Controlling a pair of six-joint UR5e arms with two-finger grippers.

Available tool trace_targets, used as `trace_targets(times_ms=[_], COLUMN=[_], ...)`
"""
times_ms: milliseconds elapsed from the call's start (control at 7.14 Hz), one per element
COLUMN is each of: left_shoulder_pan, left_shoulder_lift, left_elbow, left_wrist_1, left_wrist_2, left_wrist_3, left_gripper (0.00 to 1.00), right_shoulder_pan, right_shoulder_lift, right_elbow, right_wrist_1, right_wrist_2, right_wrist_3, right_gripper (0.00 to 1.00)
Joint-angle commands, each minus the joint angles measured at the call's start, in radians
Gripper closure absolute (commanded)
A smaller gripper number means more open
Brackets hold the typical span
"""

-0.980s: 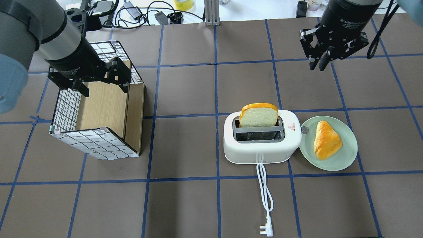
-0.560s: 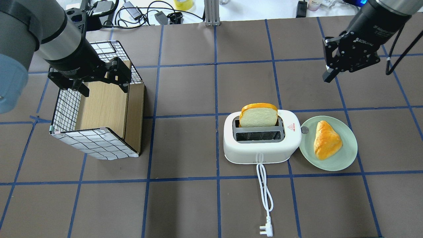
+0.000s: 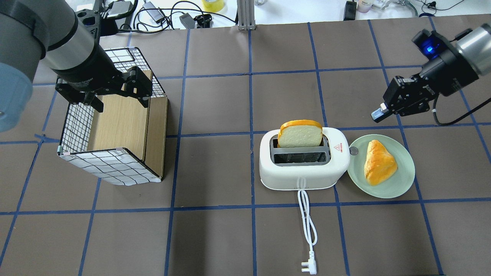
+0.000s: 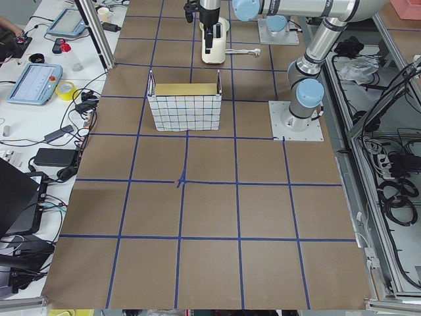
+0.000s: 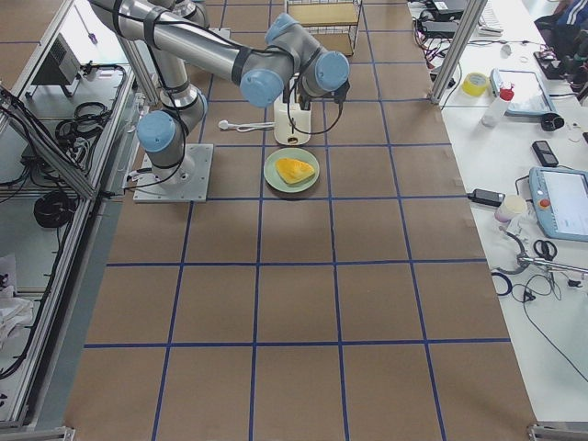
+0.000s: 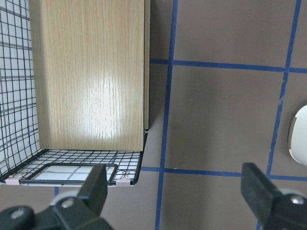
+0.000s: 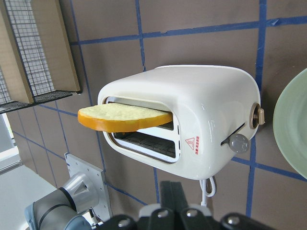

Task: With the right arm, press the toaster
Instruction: 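Move the right gripper down toward the toaster's side lever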

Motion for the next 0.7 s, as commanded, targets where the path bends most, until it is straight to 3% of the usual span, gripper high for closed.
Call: trace_targets(times_ms=[0, 560], left_shoulder_pan=[0.000, 0.000], left_shoulder_lift=[0.000, 0.000], left_elbow=[0.000, 0.000], left_wrist_1=[0.000, 0.000], left_wrist_2=[0.000, -0.002], left_wrist_3=[0.000, 0.000], left_gripper=[0.00, 0.00], right_shoulder_pan=[-0.074, -0.076], right_shoulder_lift=[0.037, 0.088], right_elbow=[0.096, 0.208], right_wrist_1=[-0.001, -0.123], right_wrist_2=[0.098, 0.140], right_wrist_3=[-0.181, -0.251], right_gripper=[1.00, 1.00])
